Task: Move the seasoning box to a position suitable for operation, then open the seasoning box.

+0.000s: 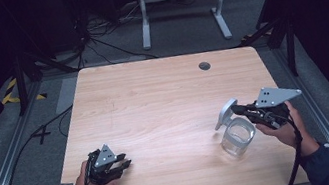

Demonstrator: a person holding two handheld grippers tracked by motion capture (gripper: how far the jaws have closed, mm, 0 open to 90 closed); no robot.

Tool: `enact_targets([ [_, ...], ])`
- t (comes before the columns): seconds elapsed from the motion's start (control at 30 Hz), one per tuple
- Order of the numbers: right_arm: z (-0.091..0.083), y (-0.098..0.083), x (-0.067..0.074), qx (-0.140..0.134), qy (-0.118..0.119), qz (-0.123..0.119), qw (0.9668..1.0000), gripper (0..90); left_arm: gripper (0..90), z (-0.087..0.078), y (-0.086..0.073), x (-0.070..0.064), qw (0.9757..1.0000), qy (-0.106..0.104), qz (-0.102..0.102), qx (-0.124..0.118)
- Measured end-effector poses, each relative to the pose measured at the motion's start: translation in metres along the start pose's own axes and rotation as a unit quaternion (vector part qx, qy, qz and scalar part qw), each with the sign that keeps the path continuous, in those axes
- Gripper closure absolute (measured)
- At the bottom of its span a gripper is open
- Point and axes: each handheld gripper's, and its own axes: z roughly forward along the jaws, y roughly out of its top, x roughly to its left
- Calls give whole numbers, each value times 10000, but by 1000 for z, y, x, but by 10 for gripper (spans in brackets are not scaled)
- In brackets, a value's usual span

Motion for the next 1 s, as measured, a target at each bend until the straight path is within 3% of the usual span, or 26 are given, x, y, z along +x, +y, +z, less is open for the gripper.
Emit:
enact_targets([
  [0.13,-1,-1,2,45,24,-66,10000,899,522,0,0,1,9999,65,-97,25],
  [0.2,-1,-2,1,57,14,-85,9999,898,498,-1,0,1,9999,45,-72,72],
  [0.23,-1,-3,1,75,9,-63,10000,898,498,0,0,1,10000,51,36,33],
  [0.4,-8,-7,0,138,-64,-85,9998,878,402,1,0,2,10000,63,-23,71],
  [0.43,-10,-9,0,163,-87,-87,9998,870,383,2,0,2,9999,86,-122,67],
  [0.47,-12,-11,0,178,-99,-71,9998,864,373,1,1,3,9999,126,-47,106],
  [0.7,-23,-26,-3,204,-162,-68,9996,806,301,2,1,4,9996,158,-205,131],
  [1.0,-36,-51,-12,299,-259,65,9992,753,247,3,2,4,9994,191,-217,205],
])
